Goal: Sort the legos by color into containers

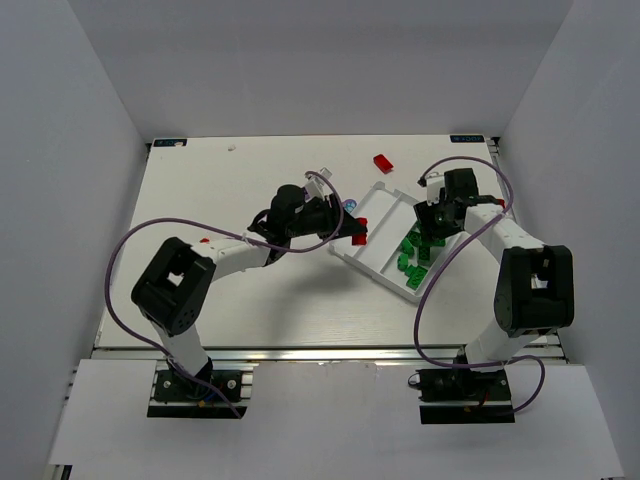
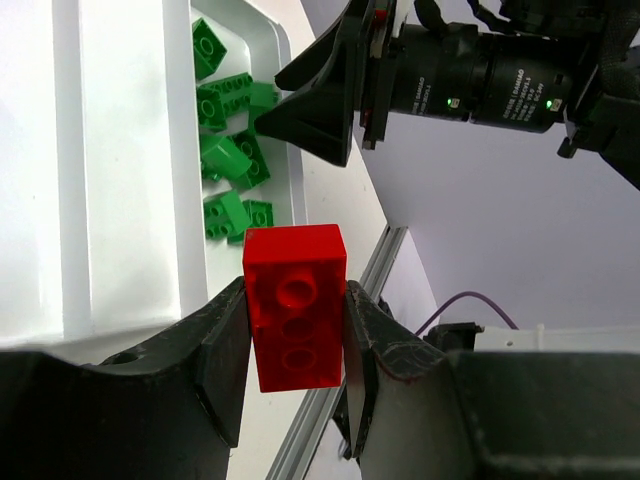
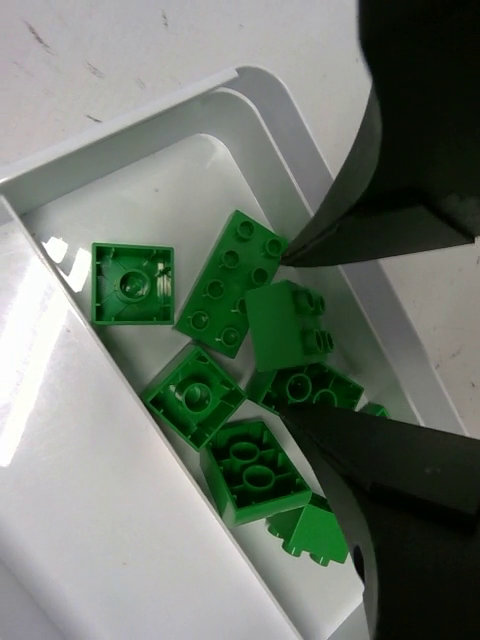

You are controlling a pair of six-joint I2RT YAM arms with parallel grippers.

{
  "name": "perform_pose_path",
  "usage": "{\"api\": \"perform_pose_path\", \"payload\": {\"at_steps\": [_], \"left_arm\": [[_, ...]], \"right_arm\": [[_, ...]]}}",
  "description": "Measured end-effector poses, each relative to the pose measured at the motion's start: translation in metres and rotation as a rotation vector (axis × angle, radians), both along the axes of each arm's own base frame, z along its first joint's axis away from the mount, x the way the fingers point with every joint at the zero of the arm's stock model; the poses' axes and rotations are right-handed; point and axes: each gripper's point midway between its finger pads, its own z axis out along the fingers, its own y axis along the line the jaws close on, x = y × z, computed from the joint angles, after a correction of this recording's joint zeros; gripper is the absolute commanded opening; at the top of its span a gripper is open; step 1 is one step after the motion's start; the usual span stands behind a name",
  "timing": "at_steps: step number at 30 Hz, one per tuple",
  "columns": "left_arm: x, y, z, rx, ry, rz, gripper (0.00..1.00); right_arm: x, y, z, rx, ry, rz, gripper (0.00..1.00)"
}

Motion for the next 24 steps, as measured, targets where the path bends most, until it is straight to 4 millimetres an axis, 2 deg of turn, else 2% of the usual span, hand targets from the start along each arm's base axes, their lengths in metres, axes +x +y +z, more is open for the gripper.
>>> {"api": "perform_pose_path", "payload": {"at_steps": [1, 3, 6, 8, 11, 14, 15, 17, 18, 20, 21, 23, 24], "left_arm": [[0.002, -0.003, 0.001, 0.0, -0.002, -0.002, 0.0], [0.006, -0.009, 0.001, 0.008, -0.001, -0.008, 0.0], [0.013, -0.019, -0.003, 0.031, 0.003, -0.016, 0.0], [0.017, -0.025, -0.009, 0.061, 0.014, -0.021, 0.0], [0.027, -0.035, -0.022, 0.126, 0.024, -0.023, 0.02], [0.04, -0.049, -0.035, 0.198, 0.023, -0.025, 0.07], [0.043, -0.053, -0.042, 0.237, 0.031, -0.028, 0.09], [0.05, -0.064, -0.056, 0.303, 0.03, -0.03, 0.12], [0.053, -0.069, -0.061, 0.33, 0.026, -0.03, 0.17], [0.053, -0.074, -0.076, 0.398, 0.032, -0.03, 0.21], [0.052, -0.075, -0.084, 0.432, 0.039, -0.032, 0.27], [0.049, -0.075, -0.097, 0.487, 0.051, -0.031, 0.32], [0.048, -0.074, -0.102, 0.509, 0.055, -0.031, 0.34]], "right_arm": [[0.001, 0.0, 0.001, 0.005, -0.002, 0.004, 0.65], [0.003, 0.001, 0.005, 0.017, -0.011, 0.011, 0.76], [0.007, 0.005, 0.014, 0.047, -0.026, 0.051, 0.85], [0.006, 0.009, 0.026, 0.078, -0.052, 0.114, 0.87], [0.001, 0.014, 0.06, 0.131, -0.143, 0.215, 0.79], [-0.002, 0.018, 0.099, 0.166, -0.261, 0.293, 0.16], [-0.002, 0.018, 0.108, 0.178, -0.288, 0.309, 0.0], [0.001, 0.017, 0.117, 0.209, -0.315, 0.316, 0.0], [0.001, 0.014, 0.116, 0.222, -0.309, 0.305, 0.0], [0.002, 0.007, 0.111, 0.242, -0.292, 0.274, 0.05], [0.003, 0.003, 0.109, 0.251, -0.282, 0.253, 0.15], [0.004, -0.003, 0.106, 0.265, -0.267, 0.216, 0.25], [0.005, -0.007, 0.104, 0.272, -0.259, 0.196, 0.34]]}}
